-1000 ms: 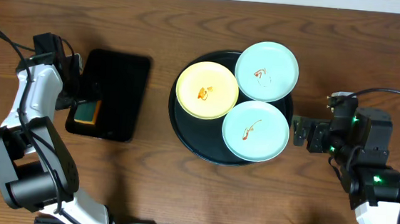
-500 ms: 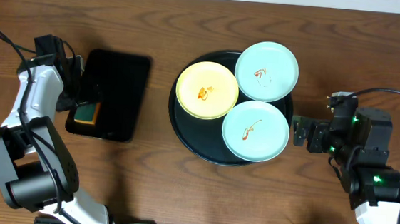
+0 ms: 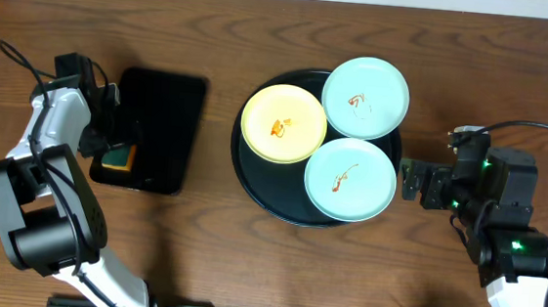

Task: Clean dirty plates on tray and stack at the side
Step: 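Lower the left gripper and grasp the green-yellow sponge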

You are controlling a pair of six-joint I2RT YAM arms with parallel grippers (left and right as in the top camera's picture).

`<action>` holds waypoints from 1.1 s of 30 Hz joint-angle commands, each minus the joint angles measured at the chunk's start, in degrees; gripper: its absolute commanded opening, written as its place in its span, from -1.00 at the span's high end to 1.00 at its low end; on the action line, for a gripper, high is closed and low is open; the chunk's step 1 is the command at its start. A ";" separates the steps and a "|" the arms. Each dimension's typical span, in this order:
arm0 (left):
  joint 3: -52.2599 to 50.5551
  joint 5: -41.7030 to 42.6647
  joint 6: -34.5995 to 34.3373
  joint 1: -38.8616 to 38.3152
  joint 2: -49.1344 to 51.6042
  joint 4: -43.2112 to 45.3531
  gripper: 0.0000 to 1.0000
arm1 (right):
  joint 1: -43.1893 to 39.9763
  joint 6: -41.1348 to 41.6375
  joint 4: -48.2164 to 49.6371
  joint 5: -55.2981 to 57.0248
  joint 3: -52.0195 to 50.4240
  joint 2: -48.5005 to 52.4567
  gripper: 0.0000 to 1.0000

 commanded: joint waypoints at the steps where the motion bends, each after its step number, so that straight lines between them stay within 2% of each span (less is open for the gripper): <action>1: -0.87 -0.04 0.79 -0.04 0.81 -0.13 -0.50 | -0.46 -0.76 -0.02 -0.26 1.18 -0.11 -0.98; 4: -0.87 -0.02 0.50 -0.24 0.81 -0.20 -0.33 | -0.46 -0.76 -0.02 -0.26 1.18 -0.11 -0.98; 8: -0.87 0.48 0.33 -1.75 0.81 -0.42 -0.27 | -0.46 -0.76 -0.02 -0.24 1.18 -0.11 -0.98; 19: -0.87 -1.25 0.37 -9.14 0.81 -1.22 -0.33 | -0.46 -0.74 -0.02 -0.26 1.18 -0.11 -0.99; 22: -0.87 -2.93 0.37 -9.68 0.81 -1.64 -0.39 | -0.46 -0.74 -0.02 -0.26 1.18 -0.11 -0.99; 33: -1.25 -2.93 0.37 -9.70 1.07 -1.79 -0.40 | -0.46 -0.72 -0.02 -0.26 1.18 -0.11 -0.99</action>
